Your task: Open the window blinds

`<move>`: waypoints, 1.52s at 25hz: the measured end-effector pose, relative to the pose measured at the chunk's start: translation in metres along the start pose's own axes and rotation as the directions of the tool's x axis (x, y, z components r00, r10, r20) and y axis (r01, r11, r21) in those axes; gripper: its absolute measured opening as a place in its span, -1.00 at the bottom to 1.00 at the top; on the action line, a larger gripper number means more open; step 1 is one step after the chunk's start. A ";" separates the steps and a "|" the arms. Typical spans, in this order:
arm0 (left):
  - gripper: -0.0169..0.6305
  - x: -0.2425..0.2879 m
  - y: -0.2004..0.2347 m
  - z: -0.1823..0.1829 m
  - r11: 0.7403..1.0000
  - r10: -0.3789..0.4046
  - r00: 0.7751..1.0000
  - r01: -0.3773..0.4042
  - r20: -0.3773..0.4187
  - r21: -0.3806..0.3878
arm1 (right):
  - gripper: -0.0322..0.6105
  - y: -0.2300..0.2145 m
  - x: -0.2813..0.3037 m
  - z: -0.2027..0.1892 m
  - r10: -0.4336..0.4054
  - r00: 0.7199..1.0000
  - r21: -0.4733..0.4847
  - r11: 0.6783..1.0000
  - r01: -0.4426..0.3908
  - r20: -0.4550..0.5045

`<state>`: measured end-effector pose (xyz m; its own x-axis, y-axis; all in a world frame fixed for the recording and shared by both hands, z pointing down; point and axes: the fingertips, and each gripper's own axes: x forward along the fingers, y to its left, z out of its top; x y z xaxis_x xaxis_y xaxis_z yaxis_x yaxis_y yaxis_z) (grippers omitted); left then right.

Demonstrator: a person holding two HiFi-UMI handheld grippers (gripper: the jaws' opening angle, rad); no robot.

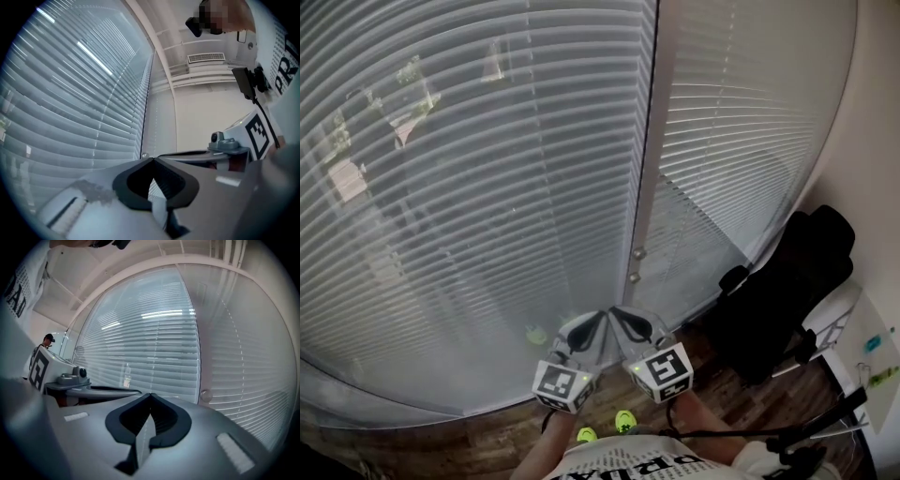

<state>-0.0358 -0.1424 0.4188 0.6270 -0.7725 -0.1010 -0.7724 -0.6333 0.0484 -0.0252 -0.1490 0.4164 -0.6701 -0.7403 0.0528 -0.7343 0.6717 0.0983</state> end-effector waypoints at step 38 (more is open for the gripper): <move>-0.97 0.102 0.035 -0.017 0.997 -0.019 0.999 0.022 -0.036 0.075 | -0.47 -0.132 0.046 -0.012 -0.253 0.967 -0.140 0.959 0.247 -0.026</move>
<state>0.0031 -0.2439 0.4270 0.6451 -0.7612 -0.0663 -0.7638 -0.6448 -0.0281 0.0419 -0.2721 0.4183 -0.4594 -0.8867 0.0518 -0.8546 0.4572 0.2462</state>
